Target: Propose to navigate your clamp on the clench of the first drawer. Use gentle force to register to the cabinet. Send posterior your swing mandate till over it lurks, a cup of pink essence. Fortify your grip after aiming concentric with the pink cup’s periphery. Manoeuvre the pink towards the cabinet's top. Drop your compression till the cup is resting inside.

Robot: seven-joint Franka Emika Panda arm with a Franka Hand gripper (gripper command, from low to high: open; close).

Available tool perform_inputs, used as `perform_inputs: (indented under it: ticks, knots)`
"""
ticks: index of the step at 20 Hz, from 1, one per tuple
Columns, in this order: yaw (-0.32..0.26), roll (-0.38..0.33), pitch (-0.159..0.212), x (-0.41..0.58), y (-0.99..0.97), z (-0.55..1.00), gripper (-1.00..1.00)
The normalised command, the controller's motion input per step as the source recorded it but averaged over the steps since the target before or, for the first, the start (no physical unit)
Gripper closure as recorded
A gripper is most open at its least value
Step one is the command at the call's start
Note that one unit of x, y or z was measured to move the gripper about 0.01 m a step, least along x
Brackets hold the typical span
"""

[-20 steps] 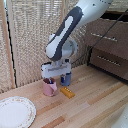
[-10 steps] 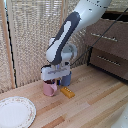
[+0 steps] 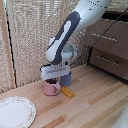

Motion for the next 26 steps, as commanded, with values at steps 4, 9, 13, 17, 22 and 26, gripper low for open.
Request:
perform_inputs:
  ticks: [4, 9, 13, 17, 22, 26]
  knots:
    - [-0.185, 0.0, -0.04, -0.006, -0.06, 0.97, 1.0]
    - [-0.166, -0.011, 0.021, 0.024, 0.0, 1.0, 1.0]
    - [-0.163, -0.006, 0.062, 0.078, -0.04, 1.0, 1.0]
    - [-0.121, 0.002, 0.009, 0.14, -0.18, 1.0, 1.0]
    - [-0.138, 0.0, 0.0, 0.197, -0.32, 1.0, 1.0]
    - [-0.177, 0.008, 0.003, 0.185, -0.47, 1.0, 1.0]
